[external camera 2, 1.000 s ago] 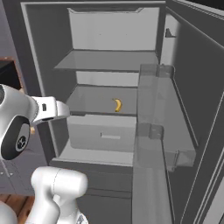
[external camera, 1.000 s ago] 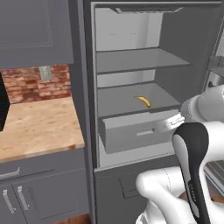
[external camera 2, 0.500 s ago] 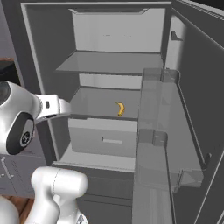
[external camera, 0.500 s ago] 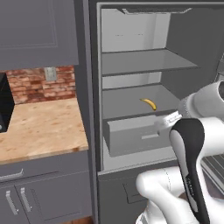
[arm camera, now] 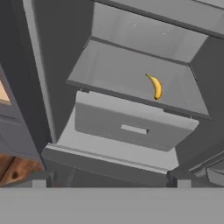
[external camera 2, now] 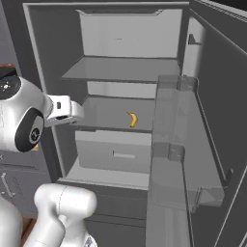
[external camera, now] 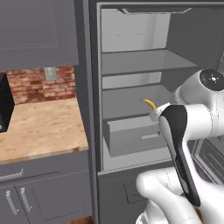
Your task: Retrieve the tangerine and banana from the fridge and place them into the bowl on the dining table.
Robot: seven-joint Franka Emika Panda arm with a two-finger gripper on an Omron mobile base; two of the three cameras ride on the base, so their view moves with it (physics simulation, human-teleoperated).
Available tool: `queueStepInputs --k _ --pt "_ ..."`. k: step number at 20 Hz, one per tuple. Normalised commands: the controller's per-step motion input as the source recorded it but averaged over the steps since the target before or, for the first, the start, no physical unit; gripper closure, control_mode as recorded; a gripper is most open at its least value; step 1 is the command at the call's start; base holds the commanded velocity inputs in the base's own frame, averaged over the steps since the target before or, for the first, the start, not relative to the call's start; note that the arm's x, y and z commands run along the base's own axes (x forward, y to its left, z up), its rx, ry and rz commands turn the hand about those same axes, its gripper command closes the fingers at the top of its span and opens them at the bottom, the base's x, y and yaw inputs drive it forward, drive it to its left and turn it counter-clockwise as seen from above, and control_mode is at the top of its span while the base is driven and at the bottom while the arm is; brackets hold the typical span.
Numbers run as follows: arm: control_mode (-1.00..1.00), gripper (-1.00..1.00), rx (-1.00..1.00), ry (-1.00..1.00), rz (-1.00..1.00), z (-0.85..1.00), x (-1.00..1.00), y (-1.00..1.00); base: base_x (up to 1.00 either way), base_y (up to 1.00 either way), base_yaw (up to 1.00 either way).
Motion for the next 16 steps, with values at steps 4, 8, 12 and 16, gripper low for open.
queueStepInputs --k 4,8,12,16 --pt "-1.0 -1.0 0.0 0.01 -0.14 -0.14 0.21 -0.29 0.0 0.0 0.0" --pt "-1.0 -1.0 0.0 -0.01 -0.12 -0.31 0.21 -0.3 0.0 0.0 0.0" --pt "-1.0 -1.0 0.0 -0.01 -0.09 -0.27 0.24 -0.32 0.0 0.0 0.0" --pt "-1.0 -1.0 0.02 -0.05 -0.02 -0.17 0.29 -0.31 0.0 0.0 0.0"
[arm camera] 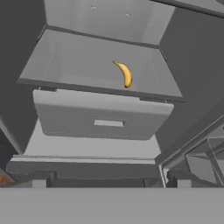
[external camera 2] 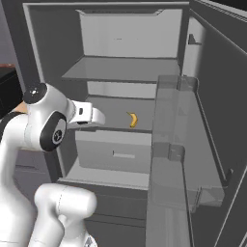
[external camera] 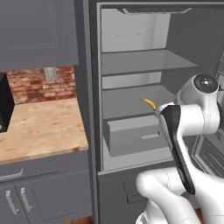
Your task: Retrieve the tangerine and banana from the fridge and place them into the bowl on the dining table.
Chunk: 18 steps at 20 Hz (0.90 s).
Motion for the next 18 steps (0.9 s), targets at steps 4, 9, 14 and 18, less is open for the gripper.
queueStepInputs --k 4,9,14,18 --pt "-1.0 -1.0 0.0 -0.03 0.0 -0.09 0.33 -0.26 0.0 0.0 0.0" --pt "-1.0 -1.0 0.0 0.0 0.0 -0.1 0.39 -0.11 0.0 0.0 0.0" --pt "-1.0 -1.0 0.0 0.0 0.0 -0.09 0.38 -0.03 0.0 0.0 0.0" --pt "-1.0 -1.0 0.02 0.0 0.0 -0.13 0.36 -0.11 0.0 0.0 0.0"
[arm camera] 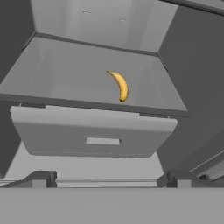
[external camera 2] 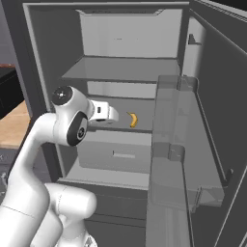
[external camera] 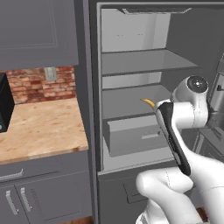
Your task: Retrieve the tangerine and banana from the fridge and place them into the bowl on the dining table.
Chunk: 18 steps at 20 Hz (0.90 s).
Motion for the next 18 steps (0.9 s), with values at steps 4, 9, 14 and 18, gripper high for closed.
queueStepInputs --k 4,9,14,18 --pt "-1.0 -1.0 0.03 0.0 0.0 -0.19 0.38 -0.13 0.0 0.0 0.0" --pt "-1.0 -1.0 0.02 0.0 0.0 -0.2 0.37 -0.13 0.0 0.0 0.0" --pt "-1.0 -1.0 0.0 0.0 0.0 -0.2 0.37 -0.07 0.0 0.0 0.0" --pt "-1.0 -1.0 0.0 0.0 0.0 -0.2 0.39 -0.07 0.0 0.0 0.0"
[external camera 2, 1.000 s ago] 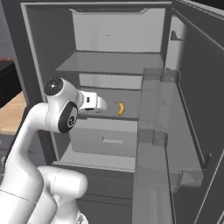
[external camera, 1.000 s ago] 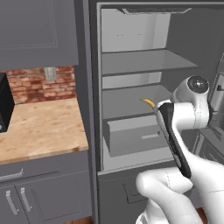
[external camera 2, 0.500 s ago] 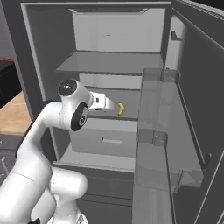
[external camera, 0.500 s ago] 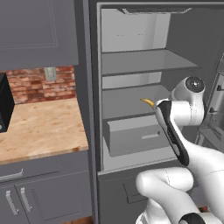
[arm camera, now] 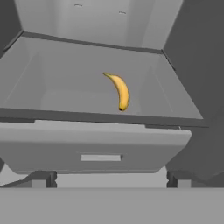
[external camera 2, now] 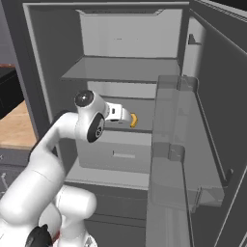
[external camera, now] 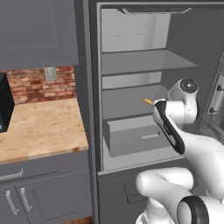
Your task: Retrieve the tangerine and banana from the fridge and place them into the bowl on the dining table.
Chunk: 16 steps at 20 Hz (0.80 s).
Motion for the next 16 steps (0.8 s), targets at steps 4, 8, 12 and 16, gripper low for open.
queueStepInputs --k 4,8,12,16 --pt "-1.0 -1.0 0.0 0.0 0.0 -0.23 0.4 -0.11 0.0 0.0 0.0" --pt "-1.0 -1.0 0.0 0.0 0.0 -0.22 0.39 -0.08 0.0 0.0 0.0" --pt "-1.0 -1.0 0.0 0.02 0.0 -0.19 0.4 -0.12 0.0 0.0 0.0" --pt "-1.0 -1.0 0.01 0.05 0.0 -0.17 0.41 -0.1 0.0 0.0 0.0"
